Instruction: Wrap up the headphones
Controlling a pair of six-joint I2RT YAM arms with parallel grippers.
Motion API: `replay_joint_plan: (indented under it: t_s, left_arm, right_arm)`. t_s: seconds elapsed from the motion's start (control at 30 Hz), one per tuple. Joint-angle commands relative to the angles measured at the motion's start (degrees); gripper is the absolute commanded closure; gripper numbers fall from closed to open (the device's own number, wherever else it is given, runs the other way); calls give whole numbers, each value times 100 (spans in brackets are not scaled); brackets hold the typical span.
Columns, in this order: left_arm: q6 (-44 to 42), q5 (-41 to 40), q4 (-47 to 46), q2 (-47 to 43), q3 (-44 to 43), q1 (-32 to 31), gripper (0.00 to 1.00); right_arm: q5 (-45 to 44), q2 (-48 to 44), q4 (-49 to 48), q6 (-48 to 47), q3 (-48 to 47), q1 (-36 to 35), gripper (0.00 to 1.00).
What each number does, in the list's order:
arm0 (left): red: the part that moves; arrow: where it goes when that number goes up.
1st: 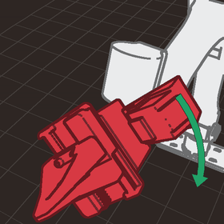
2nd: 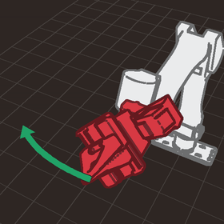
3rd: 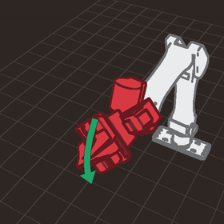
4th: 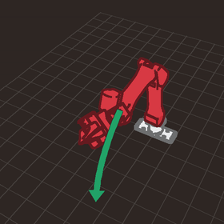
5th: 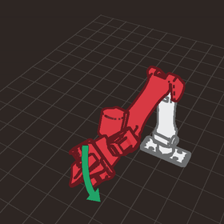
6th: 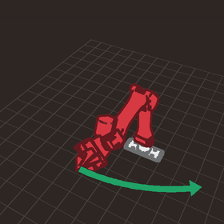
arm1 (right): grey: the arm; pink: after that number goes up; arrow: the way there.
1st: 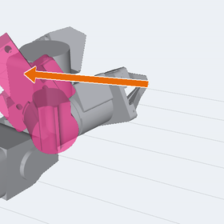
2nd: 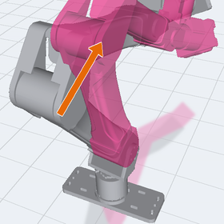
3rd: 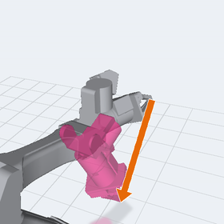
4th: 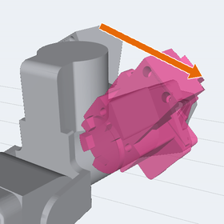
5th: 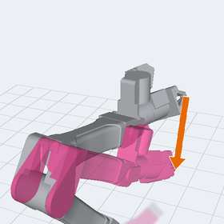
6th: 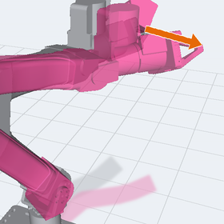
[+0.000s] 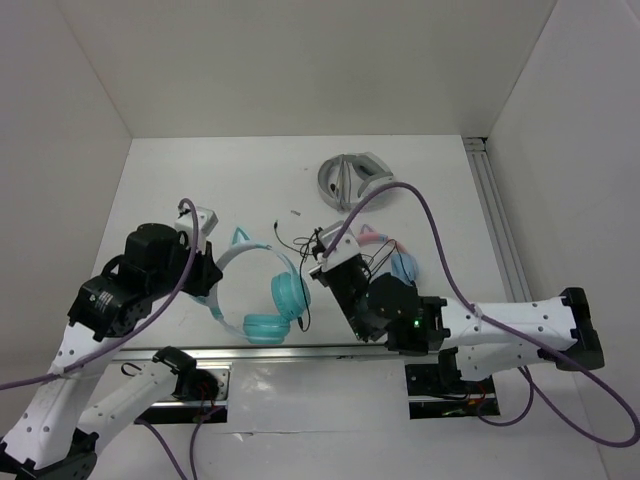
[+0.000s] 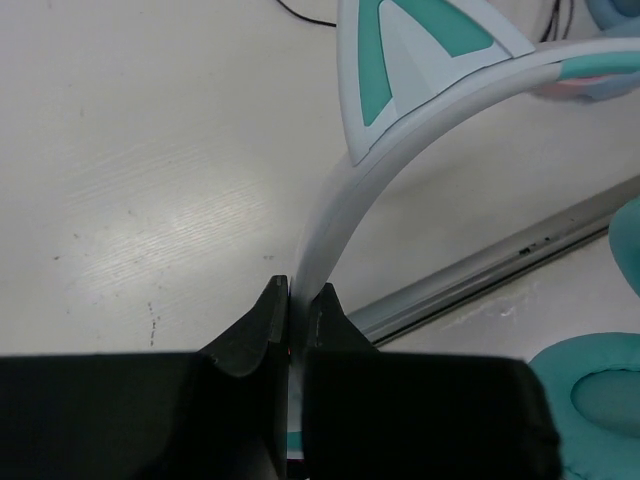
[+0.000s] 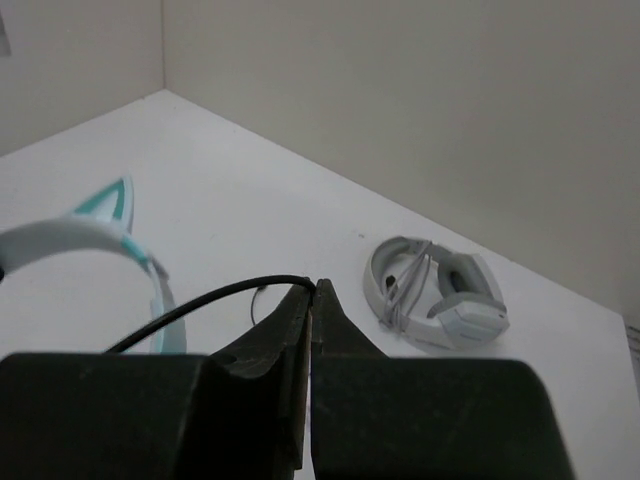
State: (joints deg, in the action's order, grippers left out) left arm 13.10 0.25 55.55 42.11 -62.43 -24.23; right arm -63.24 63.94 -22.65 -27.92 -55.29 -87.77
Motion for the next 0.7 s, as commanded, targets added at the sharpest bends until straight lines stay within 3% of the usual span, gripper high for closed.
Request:
replay_joint_plan:
  t_s: [0.0,0.13,0.3,0.67]
  left_arm:
    - [-114,1063,-492,-124,-129,-12,100]
    - [-220,1653,-606,-71,-129,-12,100]
    - [-220,1785,-607,34,-76,-205,100]
    - [34,599,-536,350,100,-557,100]
  right_arm:
    - [1223,144,743,453,-552,513,100]
    - [2069,495,1174,507,-842,1006,100]
    - [2746,900,1413,744,-1142,1604,100]
    - [2316,1490,1413,744,-1643,1280,100]
